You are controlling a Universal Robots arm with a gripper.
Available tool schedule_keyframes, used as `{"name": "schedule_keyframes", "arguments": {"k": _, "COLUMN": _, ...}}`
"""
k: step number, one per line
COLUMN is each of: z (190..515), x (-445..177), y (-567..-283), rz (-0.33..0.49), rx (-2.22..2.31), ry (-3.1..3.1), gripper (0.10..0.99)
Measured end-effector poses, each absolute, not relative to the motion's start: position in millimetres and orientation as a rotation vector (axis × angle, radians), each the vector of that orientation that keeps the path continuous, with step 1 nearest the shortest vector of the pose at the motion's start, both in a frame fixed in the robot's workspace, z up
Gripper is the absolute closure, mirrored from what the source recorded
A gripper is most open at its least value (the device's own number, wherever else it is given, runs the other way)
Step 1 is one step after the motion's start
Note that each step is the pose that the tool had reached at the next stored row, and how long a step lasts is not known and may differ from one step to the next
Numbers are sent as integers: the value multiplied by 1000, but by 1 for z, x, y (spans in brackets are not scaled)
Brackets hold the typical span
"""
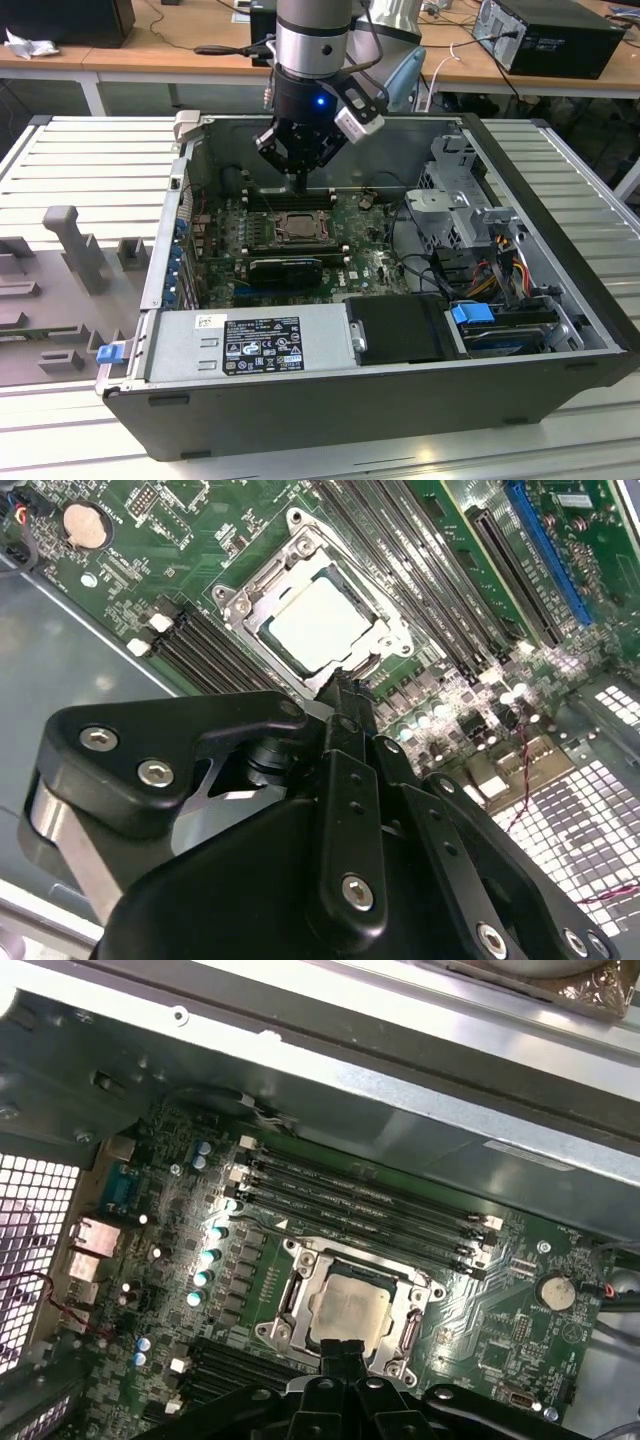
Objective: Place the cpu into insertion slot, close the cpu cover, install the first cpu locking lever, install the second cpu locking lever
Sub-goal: 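Install the first cpu locking lever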
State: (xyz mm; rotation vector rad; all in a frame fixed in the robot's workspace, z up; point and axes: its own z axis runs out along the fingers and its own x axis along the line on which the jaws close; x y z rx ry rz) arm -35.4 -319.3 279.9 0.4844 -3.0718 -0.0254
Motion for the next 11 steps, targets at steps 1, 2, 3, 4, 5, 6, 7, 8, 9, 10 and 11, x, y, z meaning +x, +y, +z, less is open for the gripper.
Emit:
{"name": "schedule_keyframes", "arguments": {"k": 1, "z": 280, "x": -36, "y": -319, "rz": -26, "rx": 488, "ry": -3071, "gripper": 980}}
{"name": "schedule_keyframes", "arguments": {"k": 2, "z": 280, "x": -41, "y": -320, "rz": -27, "rx": 488, "ry": -3072, "gripper": 980}}
{"name": "schedule_keyframes", "arguments": {"k": 3, "z": 280, "x": -42, "y": -319, "rz": -27, "rx": 484, "ry": -3073, "gripper": 980}}
{"name": "schedule_keyframes", "arguments": {"k": 4, "z": 280, "x": -42, "y": -319, "rz": -27, "rx": 475, "ry": -3074, "gripper": 980}}
{"name": "schedule_keyframes", "arguments": {"k": 5, "z": 280, "x": -43, "y": -320, "rz": -27, "rx": 467, "ry": -3076, "gripper": 980}}
{"name": "schedule_keyframes", "arguments": {"k": 6, "z": 279, "x": -43, "y": -320, "rz": -27, "rx": 446, "ry": -3079, "gripper": 980}}
{"name": "schedule_keyframes", "arguments": {"k": 7, "z": 279, "x": -43, "y": -320, "rz": -28, "rx": 417, "ry": -3083, "gripper": 980}}
{"name": "schedule_keyframes", "arguments": {"k": 8, "z": 278, "x": -43, "y": -320, "rz": -28, "rx": 396, "ry": -3086, "gripper": 980}}
{"name": "schedule_keyframes", "arguments": {"k": 9, "z": 278, "x": -43, "y": -320, "rz": -28, "rx": 384, "ry": -3088, "gripper": 980}}
{"name": "schedule_keyframes", "arguments": {"k": 10, "z": 278, "x": -43, "y": -320, "rz": -28, "rx": 378, "ry": -3090, "gripper": 980}}
{"name": "schedule_keyframes", "arguments": {"k": 11, "z": 277, "x": -43, "y": -320, "rz": -28, "rx": 373, "ry": -3092, "gripper": 980}}
